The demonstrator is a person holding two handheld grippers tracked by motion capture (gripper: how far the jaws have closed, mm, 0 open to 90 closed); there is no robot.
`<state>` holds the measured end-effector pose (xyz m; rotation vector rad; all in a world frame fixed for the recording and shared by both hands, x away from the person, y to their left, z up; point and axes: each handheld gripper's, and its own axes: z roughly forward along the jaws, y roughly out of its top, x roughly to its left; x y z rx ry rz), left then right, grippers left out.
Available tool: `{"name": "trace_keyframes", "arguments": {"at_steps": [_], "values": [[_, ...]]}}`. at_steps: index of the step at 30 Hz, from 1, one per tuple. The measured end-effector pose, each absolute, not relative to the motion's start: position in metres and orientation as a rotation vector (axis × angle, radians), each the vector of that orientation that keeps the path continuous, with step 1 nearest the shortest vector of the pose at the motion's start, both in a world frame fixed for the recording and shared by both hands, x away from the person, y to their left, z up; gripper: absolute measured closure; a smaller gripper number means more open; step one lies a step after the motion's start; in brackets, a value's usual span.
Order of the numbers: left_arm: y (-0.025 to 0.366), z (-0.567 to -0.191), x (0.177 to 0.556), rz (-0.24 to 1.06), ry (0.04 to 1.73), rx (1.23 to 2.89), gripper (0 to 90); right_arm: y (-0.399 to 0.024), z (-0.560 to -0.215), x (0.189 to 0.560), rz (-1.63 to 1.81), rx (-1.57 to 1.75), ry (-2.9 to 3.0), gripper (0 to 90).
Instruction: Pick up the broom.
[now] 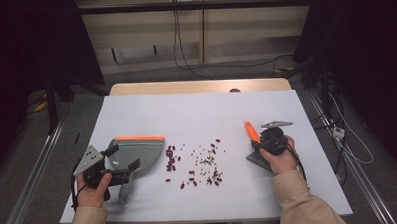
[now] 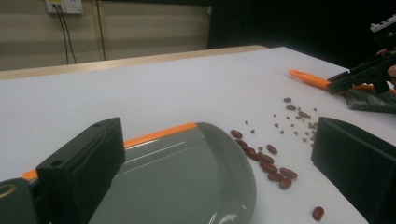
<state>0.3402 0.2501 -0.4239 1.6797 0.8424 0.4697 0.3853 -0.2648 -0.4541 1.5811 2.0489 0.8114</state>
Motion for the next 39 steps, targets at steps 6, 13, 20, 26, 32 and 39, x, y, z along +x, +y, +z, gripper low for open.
{"name": "trace_keyframes", "arguments": {"at_steps": [6, 13, 20, 26, 32, 39], "values": [[0.251, -0.424, 0.340, 0.470, 0.847, 1.677, 2.7, -0.264, -0.451, 0.384, 0.788, 1.579, 2.082, 61.9], [0.249, -0.424, 0.340, 0.468, 0.837, 1.686, 2.7, -0.265, -0.451, 0.385, 0.765, 1.570, 2.122, 65.6], [0.244, -0.423, 0.338, 0.467, 0.822, 1.692, 2.7, -0.271, -0.453, 0.389, 0.819, 1.637, 2.119, 68.2], [0.243, -0.421, 0.337, 0.467, 0.807, 1.691, 2.6, -0.274, -0.454, 0.389, 0.850, 1.656, 2.116, 68.2], [0.240, -0.422, 0.339, 0.455, 0.806, 1.694, 2.6, -0.275, -0.453, 0.391, 0.851, 1.679, 2.122, 68.3], [0.238, -0.420, 0.340, 0.455, 0.806, 1.689, 2.5, -0.275, -0.453, 0.390, 0.857, 1.672, 2.115, 68.5]]}}
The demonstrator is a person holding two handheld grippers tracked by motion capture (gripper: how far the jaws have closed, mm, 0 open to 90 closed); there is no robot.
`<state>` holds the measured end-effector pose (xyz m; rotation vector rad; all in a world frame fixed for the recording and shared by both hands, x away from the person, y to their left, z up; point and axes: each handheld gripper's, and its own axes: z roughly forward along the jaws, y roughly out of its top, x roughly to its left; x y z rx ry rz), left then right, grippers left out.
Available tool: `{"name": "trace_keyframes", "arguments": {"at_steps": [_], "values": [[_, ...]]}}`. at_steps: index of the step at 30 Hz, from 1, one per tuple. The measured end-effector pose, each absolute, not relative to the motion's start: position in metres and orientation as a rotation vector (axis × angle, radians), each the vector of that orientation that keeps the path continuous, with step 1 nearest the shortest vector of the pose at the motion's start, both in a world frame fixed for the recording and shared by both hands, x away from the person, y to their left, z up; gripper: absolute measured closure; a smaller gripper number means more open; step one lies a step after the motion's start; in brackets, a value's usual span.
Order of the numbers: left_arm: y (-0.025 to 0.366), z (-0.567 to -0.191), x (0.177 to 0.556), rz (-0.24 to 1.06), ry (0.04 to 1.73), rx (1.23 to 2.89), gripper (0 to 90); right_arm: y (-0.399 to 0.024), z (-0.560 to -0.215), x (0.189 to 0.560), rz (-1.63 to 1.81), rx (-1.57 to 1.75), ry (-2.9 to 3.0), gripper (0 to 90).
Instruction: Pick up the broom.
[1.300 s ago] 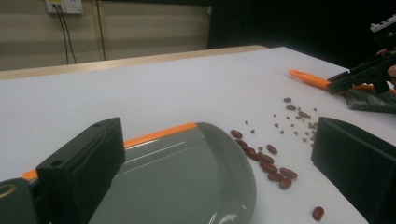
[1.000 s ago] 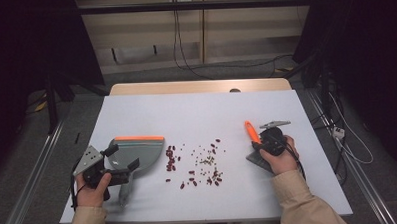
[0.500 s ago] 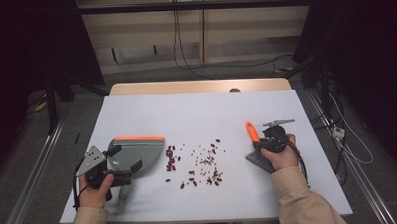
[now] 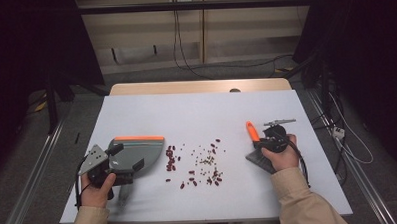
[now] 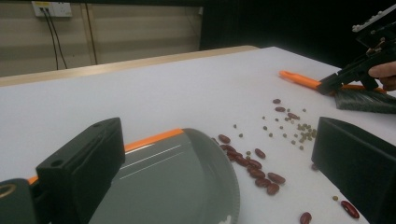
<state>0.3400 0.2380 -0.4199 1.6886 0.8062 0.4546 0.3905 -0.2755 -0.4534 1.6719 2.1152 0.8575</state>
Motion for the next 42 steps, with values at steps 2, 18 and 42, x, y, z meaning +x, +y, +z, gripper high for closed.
{"name": "trace_keyframes", "arguments": {"at_steps": [2, 18, 42], "values": [[0.239, -0.419, 0.340, 0.459, 0.801, 1.692, 2.5, -0.275, -0.453, 0.390, 0.851, 1.673, 2.112, 68.8], [0.241, -0.408, 0.339, 0.472, 0.794, 1.655, 2.5, -0.280, -0.441, 0.385, 0.989, 1.663, 2.036, 70.7], [0.189, -0.382, 0.348, 0.399, 0.701, 1.745, 2.6, -0.277, -0.388, 0.362, 1.526, 1.499, 1.819, 72.4]]}}
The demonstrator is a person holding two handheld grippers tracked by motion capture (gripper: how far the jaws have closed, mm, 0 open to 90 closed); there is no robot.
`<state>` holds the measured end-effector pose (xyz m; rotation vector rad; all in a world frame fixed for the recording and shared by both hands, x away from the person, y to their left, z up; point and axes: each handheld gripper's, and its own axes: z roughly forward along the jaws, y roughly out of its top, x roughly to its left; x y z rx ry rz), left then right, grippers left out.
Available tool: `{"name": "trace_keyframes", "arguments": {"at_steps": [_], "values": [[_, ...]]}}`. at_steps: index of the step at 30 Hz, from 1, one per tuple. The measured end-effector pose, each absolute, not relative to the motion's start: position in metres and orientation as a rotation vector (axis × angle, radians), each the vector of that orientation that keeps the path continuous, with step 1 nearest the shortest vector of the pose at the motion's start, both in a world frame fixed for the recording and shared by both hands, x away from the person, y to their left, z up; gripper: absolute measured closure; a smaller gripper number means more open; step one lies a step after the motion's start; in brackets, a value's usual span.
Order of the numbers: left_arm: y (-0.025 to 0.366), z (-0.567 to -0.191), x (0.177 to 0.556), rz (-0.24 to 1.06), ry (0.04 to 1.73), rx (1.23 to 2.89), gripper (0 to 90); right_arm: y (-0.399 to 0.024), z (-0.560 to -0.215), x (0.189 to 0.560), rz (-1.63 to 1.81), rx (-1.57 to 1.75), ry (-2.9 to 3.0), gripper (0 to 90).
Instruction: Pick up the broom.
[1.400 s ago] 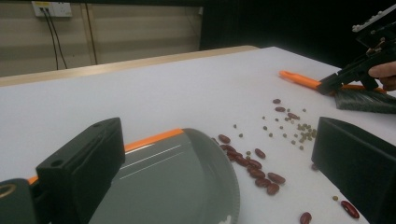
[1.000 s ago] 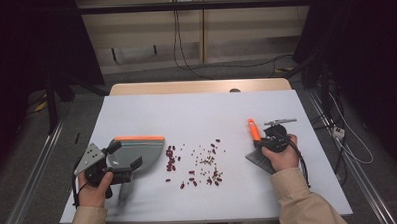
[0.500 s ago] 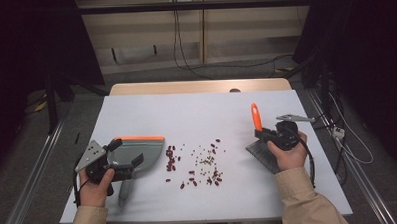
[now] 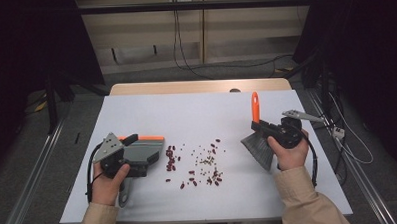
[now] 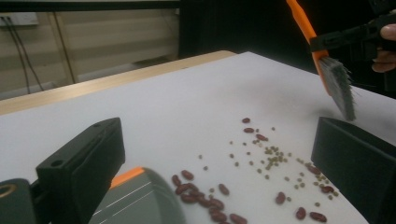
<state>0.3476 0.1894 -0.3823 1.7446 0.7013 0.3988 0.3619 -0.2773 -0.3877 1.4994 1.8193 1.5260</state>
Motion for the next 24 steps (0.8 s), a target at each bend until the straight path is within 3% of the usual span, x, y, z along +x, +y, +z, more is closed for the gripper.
{"name": "trace_keyframes", "arguments": {"at_steps": [24], "values": [[0.116, -0.368, 0.366, 0.269, 0.604, 1.754, 3.1, -0.230, -0.357, 0.373, 1.607, 1.409, 1.810, 72.3]]}}
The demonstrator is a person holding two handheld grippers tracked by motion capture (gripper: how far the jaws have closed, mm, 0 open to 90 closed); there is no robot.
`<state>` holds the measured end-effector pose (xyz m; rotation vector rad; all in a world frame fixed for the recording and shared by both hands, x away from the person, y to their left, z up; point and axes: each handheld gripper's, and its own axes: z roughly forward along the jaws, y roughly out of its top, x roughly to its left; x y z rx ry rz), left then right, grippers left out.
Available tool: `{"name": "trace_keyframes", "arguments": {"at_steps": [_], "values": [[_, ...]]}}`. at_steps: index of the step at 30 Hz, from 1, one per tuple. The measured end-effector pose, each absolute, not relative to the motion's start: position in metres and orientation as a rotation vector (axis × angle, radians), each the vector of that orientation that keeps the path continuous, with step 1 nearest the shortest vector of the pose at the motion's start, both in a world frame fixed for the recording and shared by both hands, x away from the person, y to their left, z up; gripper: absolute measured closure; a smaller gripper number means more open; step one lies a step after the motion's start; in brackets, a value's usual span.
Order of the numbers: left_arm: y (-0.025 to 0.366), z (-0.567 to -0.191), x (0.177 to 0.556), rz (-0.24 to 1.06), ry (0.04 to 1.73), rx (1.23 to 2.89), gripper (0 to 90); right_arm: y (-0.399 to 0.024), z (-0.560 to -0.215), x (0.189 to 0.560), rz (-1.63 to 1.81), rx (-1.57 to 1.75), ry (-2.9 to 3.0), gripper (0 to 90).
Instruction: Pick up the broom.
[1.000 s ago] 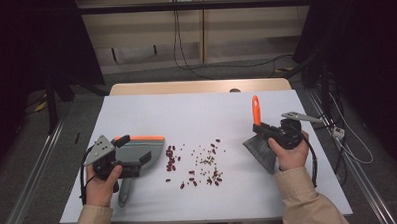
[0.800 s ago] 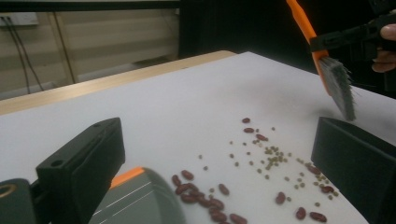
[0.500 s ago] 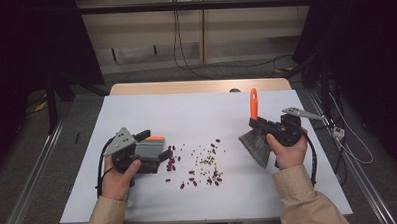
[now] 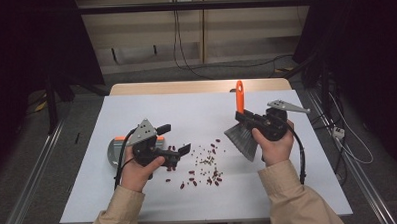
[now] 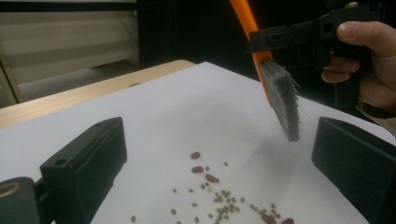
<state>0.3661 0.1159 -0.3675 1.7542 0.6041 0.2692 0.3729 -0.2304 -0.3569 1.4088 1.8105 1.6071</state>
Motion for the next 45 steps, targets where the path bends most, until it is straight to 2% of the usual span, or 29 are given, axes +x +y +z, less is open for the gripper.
{"name": "trace_keyframes", "arguments": {"at_steps": [22, 45], "values": [[0.080, -0.371, 0.376, 0.175, 0.575, 1.789, 7.4, -0.173, -0.352, 0.381, 1.617, 1.334, 1.815, 72.4], [0.076, -0.379, 0.384, 0.150, 0.668, 1.810, 18.1, -0.137, -0.355, 0.380, 1.659, 1.299, 1.852, 72.3]]}}
